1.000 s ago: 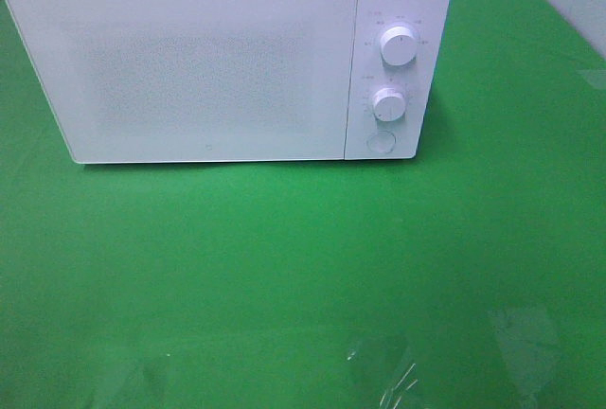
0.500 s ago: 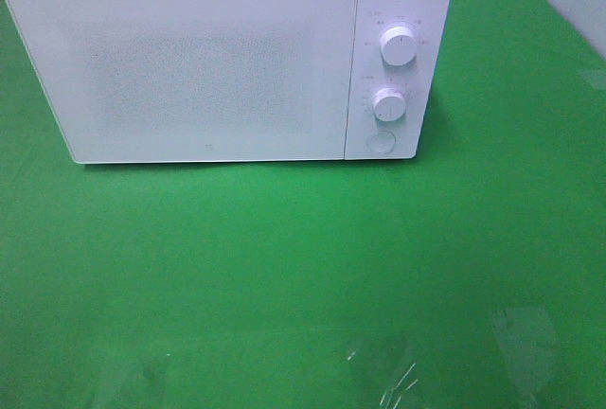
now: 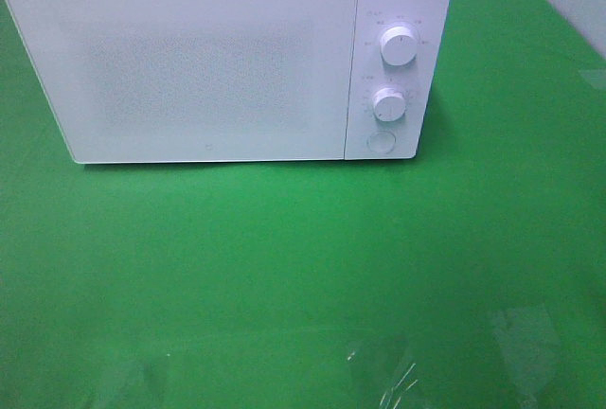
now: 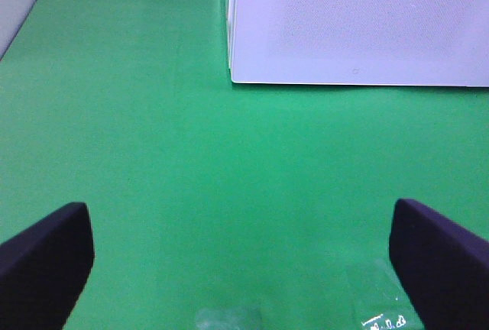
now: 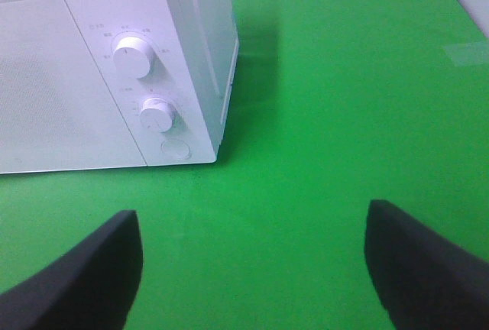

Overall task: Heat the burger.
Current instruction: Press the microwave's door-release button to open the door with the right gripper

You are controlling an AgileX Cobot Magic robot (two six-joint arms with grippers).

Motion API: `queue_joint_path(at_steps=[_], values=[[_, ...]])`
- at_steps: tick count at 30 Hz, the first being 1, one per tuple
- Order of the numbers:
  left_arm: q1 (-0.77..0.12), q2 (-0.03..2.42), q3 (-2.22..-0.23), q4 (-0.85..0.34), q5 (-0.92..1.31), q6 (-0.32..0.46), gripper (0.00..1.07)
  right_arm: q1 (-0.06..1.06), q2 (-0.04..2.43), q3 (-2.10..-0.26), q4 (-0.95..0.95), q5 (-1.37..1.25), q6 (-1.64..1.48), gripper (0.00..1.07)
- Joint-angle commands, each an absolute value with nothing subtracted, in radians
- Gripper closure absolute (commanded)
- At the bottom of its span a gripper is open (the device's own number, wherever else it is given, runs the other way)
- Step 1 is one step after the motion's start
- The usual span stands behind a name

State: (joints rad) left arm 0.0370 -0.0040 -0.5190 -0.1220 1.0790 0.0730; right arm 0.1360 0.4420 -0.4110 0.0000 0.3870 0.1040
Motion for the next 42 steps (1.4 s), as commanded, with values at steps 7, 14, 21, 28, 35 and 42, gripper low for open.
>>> queue_joint_path(at_steps=[7,14,21,28,35,42], values=[[0.041,-0.021,-0.516,-0.127,1.069,0.068,0.1,0.134,0.672,-0.407,0.0,0.173,0.099,0.31],[0.041,-0.021,-0.516,-0.127,1.069,0.068,0.1,0.134,0.851,-0.407,0.0,-0.064,0.118,0.31],[0.041,-0.021,-0.516,-0.127,1.069,0.068,0.1,0.134,1.0,-0.385,0.0,-0.307,0.113,0.31],[0.041,-0.021,-0.516,-0.127,1.069,0.068,0.1,0.135,1.154,-0.309,0.095,-0.638,0.011,0.31],[0.041,-0.021,-0.516,-0.127,1.069,0.068,0.1,0.31,1.302,-0.263,0.436,-0.855,-0.256,0.31],[0.041,-0.021,-0.516,-0.127,1.069,0.068,0.1,0.523,1.439,-0.263,0.612,-1.042,-0.299,0.31]])
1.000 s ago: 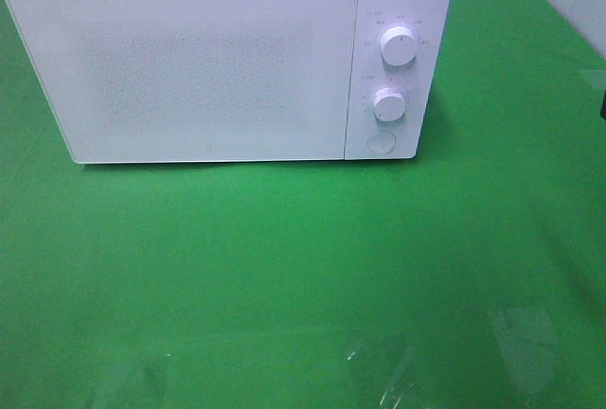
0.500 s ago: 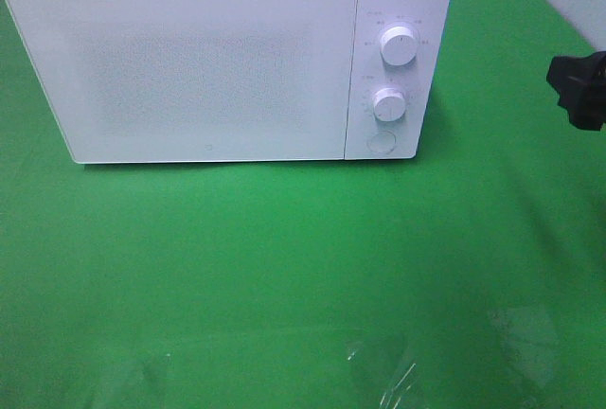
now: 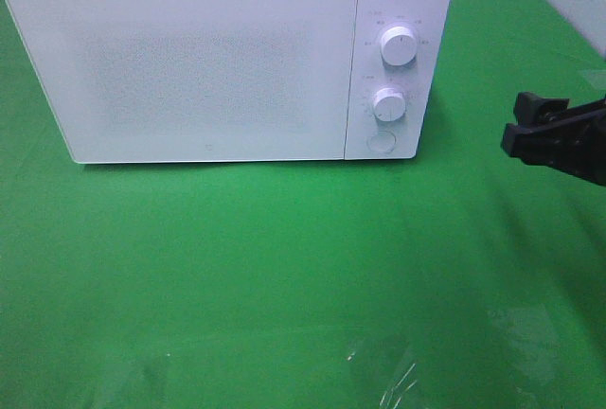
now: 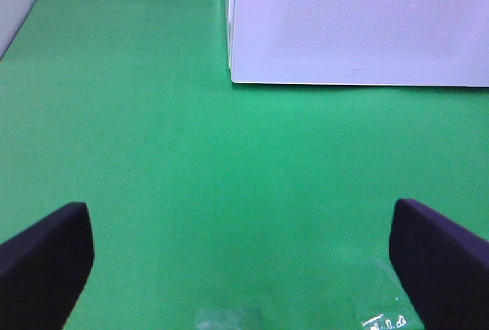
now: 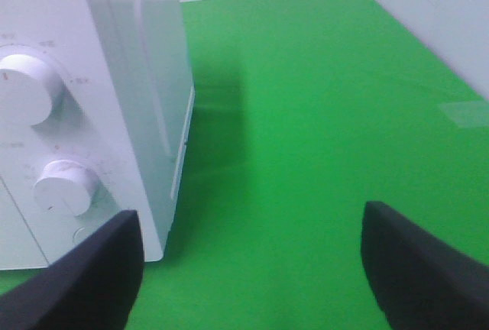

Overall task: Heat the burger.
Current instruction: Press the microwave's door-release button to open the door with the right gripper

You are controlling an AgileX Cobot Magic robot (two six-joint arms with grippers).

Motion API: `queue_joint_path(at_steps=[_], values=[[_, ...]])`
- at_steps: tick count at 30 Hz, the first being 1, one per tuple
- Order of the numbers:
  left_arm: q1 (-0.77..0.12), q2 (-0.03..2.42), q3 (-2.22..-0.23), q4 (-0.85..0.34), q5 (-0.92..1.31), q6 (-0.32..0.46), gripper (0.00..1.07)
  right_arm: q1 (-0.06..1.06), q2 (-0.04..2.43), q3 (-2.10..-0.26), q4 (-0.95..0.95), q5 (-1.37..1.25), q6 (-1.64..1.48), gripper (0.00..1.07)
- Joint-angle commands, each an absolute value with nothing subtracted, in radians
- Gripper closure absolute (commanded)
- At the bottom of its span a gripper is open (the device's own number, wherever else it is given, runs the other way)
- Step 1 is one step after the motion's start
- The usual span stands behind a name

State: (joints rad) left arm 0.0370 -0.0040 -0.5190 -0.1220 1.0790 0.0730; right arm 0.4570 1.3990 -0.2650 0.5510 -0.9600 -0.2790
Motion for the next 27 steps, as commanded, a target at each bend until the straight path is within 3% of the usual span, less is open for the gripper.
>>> queue_joint_path(at_steps=[1,6,13,27], values=[[0.041,-0.021,-0.516,-0.127,1.069,0.068,0.1,0.546,1.456,-0.264,0.627,-1.056,-0.299,0.31],[0.041,-0.021,-0.516,-0.127,1.069,0.068,0.1,0.695,1.555,-0.276,0.745,-1.151,-0.295,0.31],[0.041,-0.021,-0.516,-0.127,1.069,0.068,0.1,0.811,1.613,-0.35,0.816,-1.153,-0.295,0.31],[0.041,-0.021,-0.516,-0.127,1.069,0.068,0.1,0.867,1.701,-0.446,0.823,-1.125,-0.282,0.32]])
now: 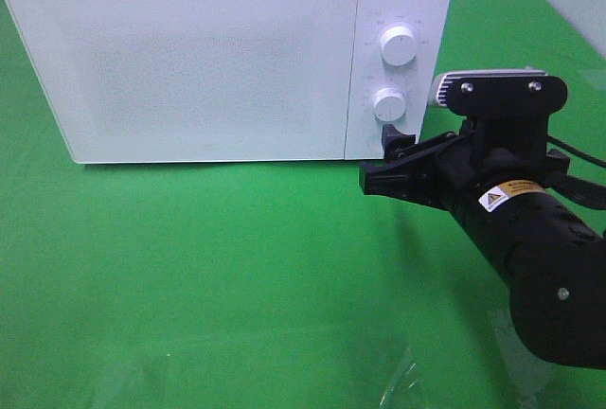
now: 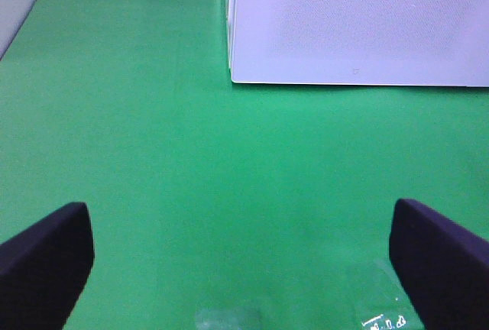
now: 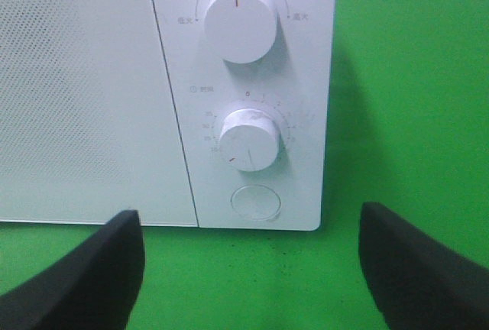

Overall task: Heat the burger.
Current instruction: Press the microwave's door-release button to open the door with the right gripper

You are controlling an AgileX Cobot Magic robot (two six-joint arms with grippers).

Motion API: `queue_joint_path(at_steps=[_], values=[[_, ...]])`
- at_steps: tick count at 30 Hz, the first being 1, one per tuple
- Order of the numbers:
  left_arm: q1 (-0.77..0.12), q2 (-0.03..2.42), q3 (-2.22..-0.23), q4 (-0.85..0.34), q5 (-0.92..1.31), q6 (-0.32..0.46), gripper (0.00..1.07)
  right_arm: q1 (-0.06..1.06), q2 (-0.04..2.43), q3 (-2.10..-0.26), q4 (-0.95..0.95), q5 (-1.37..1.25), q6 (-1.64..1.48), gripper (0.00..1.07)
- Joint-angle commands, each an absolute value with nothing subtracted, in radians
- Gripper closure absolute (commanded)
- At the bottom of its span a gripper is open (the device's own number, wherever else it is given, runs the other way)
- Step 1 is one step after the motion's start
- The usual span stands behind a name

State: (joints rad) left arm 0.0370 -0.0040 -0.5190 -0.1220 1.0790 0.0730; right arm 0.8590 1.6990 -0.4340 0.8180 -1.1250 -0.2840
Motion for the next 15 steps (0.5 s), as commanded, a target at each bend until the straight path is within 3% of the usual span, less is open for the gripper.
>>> queue_joint_path(at_steps=[1,11,15], values=[[0.041,-0.021,-0.516,-0.127,1.069,0.068,0.1,0.867,1.701,-0.446,0.823,-1.125,-0.282,0.32],[0.041,-0.021,-0.516,-0.127,1.069,0.068,0.1,0.867,1.701,-0.454,0.86,-1.116,0.355,0.47],[0.041,-0.021,-0.516,-0.127,1.069,0.068,0.1,0.867,1.701,-0.454,0.856,-1.113,0.658,0.63]])
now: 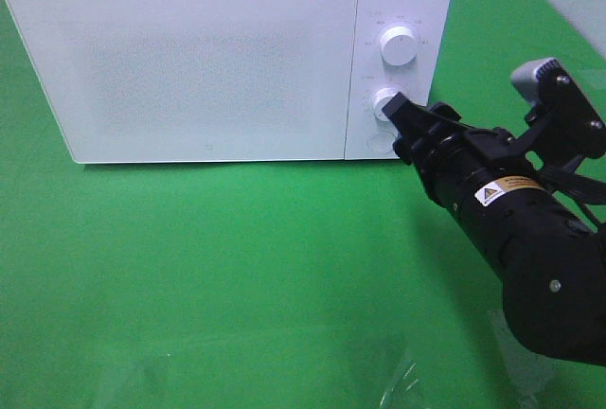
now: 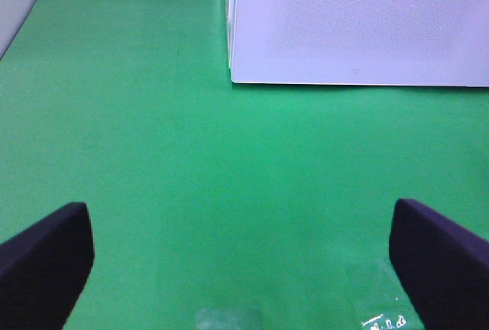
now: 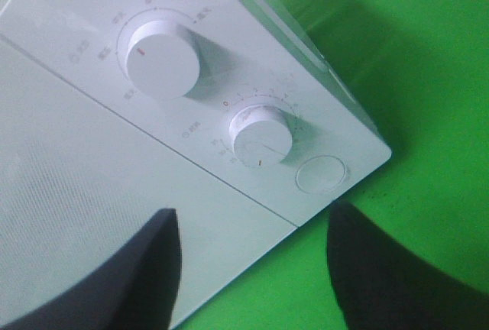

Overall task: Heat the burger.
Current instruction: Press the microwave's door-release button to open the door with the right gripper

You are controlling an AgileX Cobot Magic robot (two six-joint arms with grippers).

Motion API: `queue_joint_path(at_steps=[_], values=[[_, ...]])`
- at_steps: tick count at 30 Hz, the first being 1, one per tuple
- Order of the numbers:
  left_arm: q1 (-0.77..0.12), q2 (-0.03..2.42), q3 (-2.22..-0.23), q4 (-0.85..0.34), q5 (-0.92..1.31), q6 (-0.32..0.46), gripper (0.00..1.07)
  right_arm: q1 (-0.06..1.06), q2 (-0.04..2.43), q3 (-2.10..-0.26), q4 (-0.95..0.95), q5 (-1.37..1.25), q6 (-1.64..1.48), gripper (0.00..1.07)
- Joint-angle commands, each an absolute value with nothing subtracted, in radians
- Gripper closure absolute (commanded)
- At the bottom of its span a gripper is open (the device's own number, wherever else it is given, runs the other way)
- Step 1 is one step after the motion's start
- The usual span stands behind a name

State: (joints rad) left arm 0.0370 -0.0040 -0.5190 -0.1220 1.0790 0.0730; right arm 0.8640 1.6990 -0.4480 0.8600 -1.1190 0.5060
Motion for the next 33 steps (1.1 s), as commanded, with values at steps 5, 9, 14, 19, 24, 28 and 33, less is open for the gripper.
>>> queue_joint_path(at_steps=[5,9,14,19,24,28,33], values=[[0.041,-0.021,-0.516,-0.127,1.069,0.068,0.1,0.867,1.701,-0.454,0.848,-1.087,0.87,0.87],[0.041,-0.021,-0.516,-0.127,1.069,0.068,0.1,0.867,1.701,-0.454,0.848,-1.027,0.998,1.04],[0.041,-0.021,-0.516,-0.127,1.069,0.068,0.1,0.867,1.703,-0.454,0.842,-0.938,1.138,1.07],[0.041,-0.021,-0.516,-0.127,1.069,0.068,0.1,0.863,1.73,-0.454,0.833,-0.924,1.219,1.07],[0.041,-0.021,-0.516,-0.127,1.069,0.068,0.1,0.863,1.779,-0.462,0.832,-0.928,1.297,1.07],[0.041,-0.021,-0.516,-0.127,1.069,0.068,0.1,0.863,1.818,-0.488,0.807,-0.927,1.335,1.07],[0.041,-0.021,-0.516,-0.127,1.069,0.068,0.1,0.827,1.846,-0.515,0.774,-0.921,1.369,1.07]])
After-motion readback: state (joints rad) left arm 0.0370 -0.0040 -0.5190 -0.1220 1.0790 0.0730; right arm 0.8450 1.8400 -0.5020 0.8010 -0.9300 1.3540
